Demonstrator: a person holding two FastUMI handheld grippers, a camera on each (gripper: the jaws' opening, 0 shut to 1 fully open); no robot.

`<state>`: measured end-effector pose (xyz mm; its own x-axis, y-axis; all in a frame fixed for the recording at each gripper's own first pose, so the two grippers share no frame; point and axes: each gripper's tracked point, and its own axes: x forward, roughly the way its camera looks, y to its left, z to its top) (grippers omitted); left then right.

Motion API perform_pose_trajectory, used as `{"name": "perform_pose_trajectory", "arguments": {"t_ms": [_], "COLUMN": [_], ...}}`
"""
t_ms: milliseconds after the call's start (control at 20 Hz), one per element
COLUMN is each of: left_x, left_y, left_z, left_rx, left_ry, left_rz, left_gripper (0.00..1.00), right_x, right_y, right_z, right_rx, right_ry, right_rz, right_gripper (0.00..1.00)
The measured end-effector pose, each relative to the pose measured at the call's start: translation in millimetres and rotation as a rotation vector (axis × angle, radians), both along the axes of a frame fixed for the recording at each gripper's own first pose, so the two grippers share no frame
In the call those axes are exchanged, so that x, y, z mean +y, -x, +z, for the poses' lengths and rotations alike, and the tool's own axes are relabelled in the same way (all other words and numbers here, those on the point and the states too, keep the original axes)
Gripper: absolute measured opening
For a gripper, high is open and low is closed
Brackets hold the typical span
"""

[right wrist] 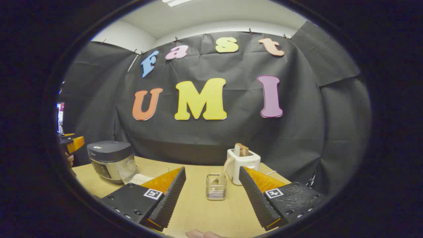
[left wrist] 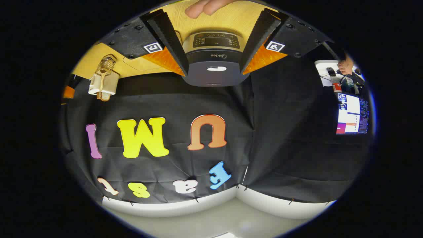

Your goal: Close the left gripper, press the button to open the rice cooker; take a wooden spoon from the chopstick holder with the right hand, scoop a spoonful of rice and pour it into the rice cooker, then put the wooden spoon back into the chopstick holder.

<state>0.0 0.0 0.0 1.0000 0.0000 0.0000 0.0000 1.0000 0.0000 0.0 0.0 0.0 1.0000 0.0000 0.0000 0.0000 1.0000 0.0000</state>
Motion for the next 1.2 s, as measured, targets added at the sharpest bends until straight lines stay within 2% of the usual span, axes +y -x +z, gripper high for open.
{"name": "perform_pose_trajectory", "arguments": {"t_ms": [50, 100, 350, 400, 450, 500, 550, 650, 800, 850, 950, 1000, 1050, 1100, 1200], "left_x": [0.0, -0.2, 6.7, 5.9, 6.8, 7.7, 9.1, -0.2, -9.5, -10.6, -8.4, -9.2, -6.4, -2.8, -0.3], "left_y": [1.5, 3.1, 3.9, 3.4, 2.2, 1.3, 0.2, -4.3, -15.4, -19.0, -29.5, -36.5, -44.6, -54.1, -69.3], "left_z": [-0.3, -0.1, -6.4, -8.6, -9.8, -9.6, -9.9, -5.5, -11.3, -13.6, -11.5, -9.4, -7.5, -6.7, -7.0], "left_rx": [0.009, 0.016, 0.056, 0.068, 0.077, 0.084, 0.085, 0.08, 0.157, 0.187, 0.216, 0.225, 0.234, 0.241, 0.262], "left_ry": [0.007, 0.011, 0.033, 0.04, 0.045, 0.043, 0.041, 0.049, 0.052, 0.057, 0.074, 0.077, 0.075, 0.07, 0.052], "left_rz": [-0.017, -0.029, -0.054, -0.06, -0.061, -0.06, -0.06, -0.102, -0.164, -0.17, -0.173, -0.174, -0.165, -0.146, -0.128], "left_gripper": [0.97, 0.97, 0.97, 0.96, 0.96, 0.95, 0.95, 0.94, 0.75, 0.72, 0.55, 0.36, 0.27, 0.13, 0.03], "right_x": [0.5, 0.6, -0.2, -2.4, -3.9, -4.9, -3.9, -3.0, -11.5, -12.9, -14.3, -17.6, -19.9, -20.4, -27.3], "right_y": [3.8, 10.8, 19.8, 21.8, 23.5, 23.6, 24.1, 27.5, 28.9, 28.9, 29.8, 29.4, 28.1, 28.4, 29.5], "right_z": [0.4, 1.0, 11.4, 10.9, 11.2, 9.5, 8.5, 3.5, -1.3, -3.2, -8.0, -9.7, -11.1, -13.9, -13.9], "right_rx": [0.006, 0.008, 0.005, 0.004, 0.003, 0.005, 0.011, 0.023, 0.022, 0.023, 0.027, 0.024, 0.026, 0.032, 0.028], "right_ry": [0.001, 0.002, -0.009, -0.009, -0.009, -0.012, -0.023, -0.042, -0.055, -0.061, -0.077, -0.09, -0.098, -0.098, -0.107], "right_rz": [-0.004, -0.006, -0.015, -0.02, -0.025, -0.027, -0.017, 0.003, -0.005, -0.006, 0.002, -0.002, -0.005, -0.004, -0.009], "right_gripper": [1.0, 0.96, 0.97, 0.94, 0.97, 0.94, 0.97, 0.97, 0.97, 0.97, 0.94, 0.94, 0.94, 0.96, 0.96]}}
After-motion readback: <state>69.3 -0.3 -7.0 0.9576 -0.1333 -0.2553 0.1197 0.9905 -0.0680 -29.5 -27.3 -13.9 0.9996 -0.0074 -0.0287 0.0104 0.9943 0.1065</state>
